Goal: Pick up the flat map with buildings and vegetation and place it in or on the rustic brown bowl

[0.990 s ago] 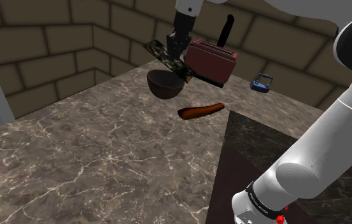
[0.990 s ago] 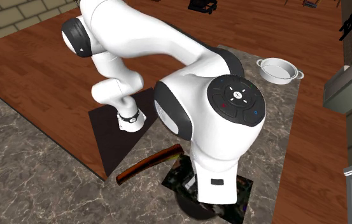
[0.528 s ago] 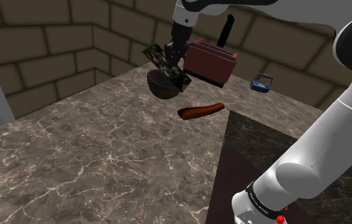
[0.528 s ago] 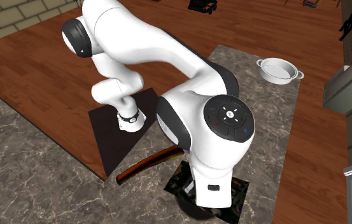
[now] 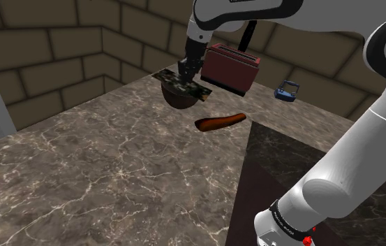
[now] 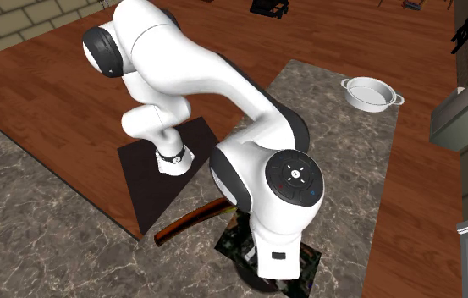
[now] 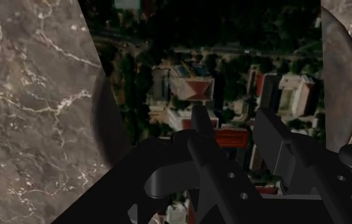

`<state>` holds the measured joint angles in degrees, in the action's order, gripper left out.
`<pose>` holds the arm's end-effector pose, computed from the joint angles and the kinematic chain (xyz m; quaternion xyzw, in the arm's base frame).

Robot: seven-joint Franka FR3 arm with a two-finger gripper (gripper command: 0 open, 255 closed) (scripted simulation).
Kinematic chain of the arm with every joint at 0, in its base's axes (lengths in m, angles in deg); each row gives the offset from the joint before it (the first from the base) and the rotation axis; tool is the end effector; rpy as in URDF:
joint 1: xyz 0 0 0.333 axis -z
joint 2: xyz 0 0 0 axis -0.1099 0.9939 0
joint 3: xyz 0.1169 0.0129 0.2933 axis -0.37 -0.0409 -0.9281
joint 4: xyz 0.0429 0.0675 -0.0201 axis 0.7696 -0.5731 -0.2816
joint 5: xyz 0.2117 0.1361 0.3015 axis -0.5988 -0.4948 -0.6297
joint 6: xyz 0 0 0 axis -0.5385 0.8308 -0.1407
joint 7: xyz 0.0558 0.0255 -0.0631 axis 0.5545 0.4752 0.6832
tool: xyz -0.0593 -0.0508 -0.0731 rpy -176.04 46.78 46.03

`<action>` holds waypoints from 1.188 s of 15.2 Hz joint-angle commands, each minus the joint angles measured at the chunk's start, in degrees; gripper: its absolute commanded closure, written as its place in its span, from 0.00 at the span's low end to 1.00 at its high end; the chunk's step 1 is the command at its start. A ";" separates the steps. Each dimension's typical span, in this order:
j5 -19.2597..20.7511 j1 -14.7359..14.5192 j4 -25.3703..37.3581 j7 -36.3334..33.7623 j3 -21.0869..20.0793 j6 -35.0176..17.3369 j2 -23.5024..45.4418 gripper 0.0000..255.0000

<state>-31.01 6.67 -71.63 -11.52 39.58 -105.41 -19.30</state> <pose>0.5696 0.0901 0.4966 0.9938 0.1108 0.0098 0.0014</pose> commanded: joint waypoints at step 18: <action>-0.13 -0.01 5.79 0.07 -0.02 6.39 -0.63 0.00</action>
<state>-31.17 6.64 -67.11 -11.48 39.55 -100.14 -20.13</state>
